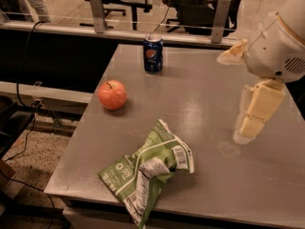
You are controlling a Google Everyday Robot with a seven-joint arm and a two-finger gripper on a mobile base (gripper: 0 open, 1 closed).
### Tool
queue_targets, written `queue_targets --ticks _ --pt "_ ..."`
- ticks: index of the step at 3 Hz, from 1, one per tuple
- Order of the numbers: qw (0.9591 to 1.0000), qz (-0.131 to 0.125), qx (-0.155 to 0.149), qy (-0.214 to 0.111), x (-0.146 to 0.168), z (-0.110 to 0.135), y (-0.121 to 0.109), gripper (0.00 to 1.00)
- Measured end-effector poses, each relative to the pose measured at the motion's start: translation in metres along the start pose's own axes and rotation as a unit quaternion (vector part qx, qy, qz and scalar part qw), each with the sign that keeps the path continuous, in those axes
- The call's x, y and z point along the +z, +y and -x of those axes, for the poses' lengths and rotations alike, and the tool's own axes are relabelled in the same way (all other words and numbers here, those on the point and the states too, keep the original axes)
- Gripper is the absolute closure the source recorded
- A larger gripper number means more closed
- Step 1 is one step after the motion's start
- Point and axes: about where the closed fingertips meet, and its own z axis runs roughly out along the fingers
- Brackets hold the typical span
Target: Move green jalapeno chip bag near pepsi can
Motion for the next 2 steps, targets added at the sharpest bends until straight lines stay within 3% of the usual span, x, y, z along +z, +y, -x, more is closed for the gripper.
queue_targets --ticks 1,2 --pt "0.9973 0.037 -0.050 -0.038 0.025 0.037 0.028 0.00" --pt "0.9939 0.061 -0.077 -0.050 0.047 0.056 0.045 0.00"
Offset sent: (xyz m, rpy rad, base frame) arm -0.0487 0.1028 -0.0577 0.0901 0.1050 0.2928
